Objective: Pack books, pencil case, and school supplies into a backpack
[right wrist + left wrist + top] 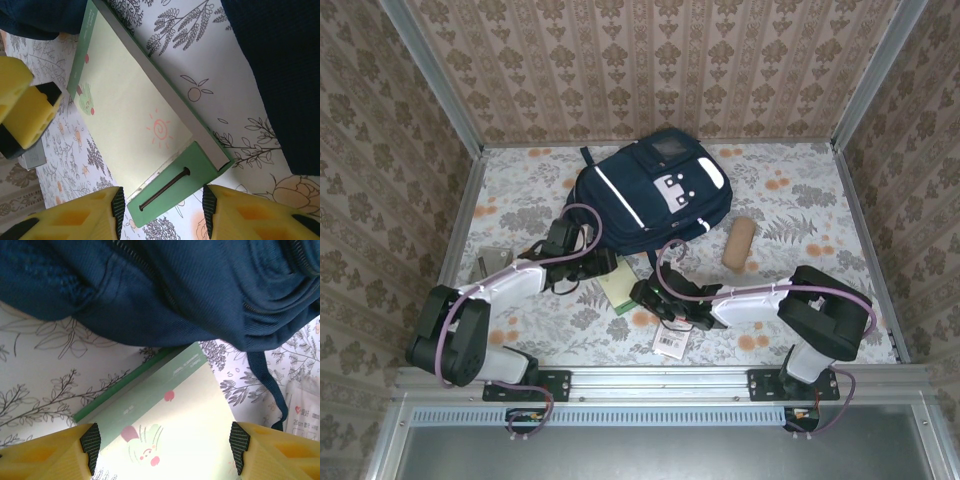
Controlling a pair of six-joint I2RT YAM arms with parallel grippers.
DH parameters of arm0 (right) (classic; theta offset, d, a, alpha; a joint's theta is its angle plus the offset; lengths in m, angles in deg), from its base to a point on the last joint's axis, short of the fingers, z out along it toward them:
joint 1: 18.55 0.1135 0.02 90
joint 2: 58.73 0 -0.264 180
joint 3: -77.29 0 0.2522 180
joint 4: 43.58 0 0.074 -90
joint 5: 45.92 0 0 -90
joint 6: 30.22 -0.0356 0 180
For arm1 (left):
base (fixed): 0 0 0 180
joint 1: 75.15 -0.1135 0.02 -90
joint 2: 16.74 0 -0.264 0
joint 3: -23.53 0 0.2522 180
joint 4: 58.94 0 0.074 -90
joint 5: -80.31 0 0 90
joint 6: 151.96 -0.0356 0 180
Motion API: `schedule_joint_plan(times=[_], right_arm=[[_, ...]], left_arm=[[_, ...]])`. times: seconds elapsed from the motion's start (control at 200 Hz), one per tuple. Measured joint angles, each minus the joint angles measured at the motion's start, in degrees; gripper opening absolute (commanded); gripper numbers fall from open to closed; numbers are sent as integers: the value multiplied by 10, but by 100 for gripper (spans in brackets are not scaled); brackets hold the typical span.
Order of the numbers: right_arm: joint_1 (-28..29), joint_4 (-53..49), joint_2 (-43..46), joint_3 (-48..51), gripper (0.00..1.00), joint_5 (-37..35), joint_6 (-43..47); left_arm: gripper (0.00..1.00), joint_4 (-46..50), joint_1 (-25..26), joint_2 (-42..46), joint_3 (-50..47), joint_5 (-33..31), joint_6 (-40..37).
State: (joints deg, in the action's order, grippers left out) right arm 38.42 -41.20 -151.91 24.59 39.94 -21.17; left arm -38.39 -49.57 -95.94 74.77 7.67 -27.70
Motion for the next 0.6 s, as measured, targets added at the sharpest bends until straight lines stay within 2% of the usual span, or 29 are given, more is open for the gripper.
schedule_joint_plan(times=[0.425, 0.6], right_arm=[[12, -32, -3, 0, 47, -15, -21], [8, -26, -16, -2, 45, -12, -17]], left_arm=[[71, -24, 0, -84, 38, 4, -17], [71, -33, 7, -84, 25, 9, -13]])
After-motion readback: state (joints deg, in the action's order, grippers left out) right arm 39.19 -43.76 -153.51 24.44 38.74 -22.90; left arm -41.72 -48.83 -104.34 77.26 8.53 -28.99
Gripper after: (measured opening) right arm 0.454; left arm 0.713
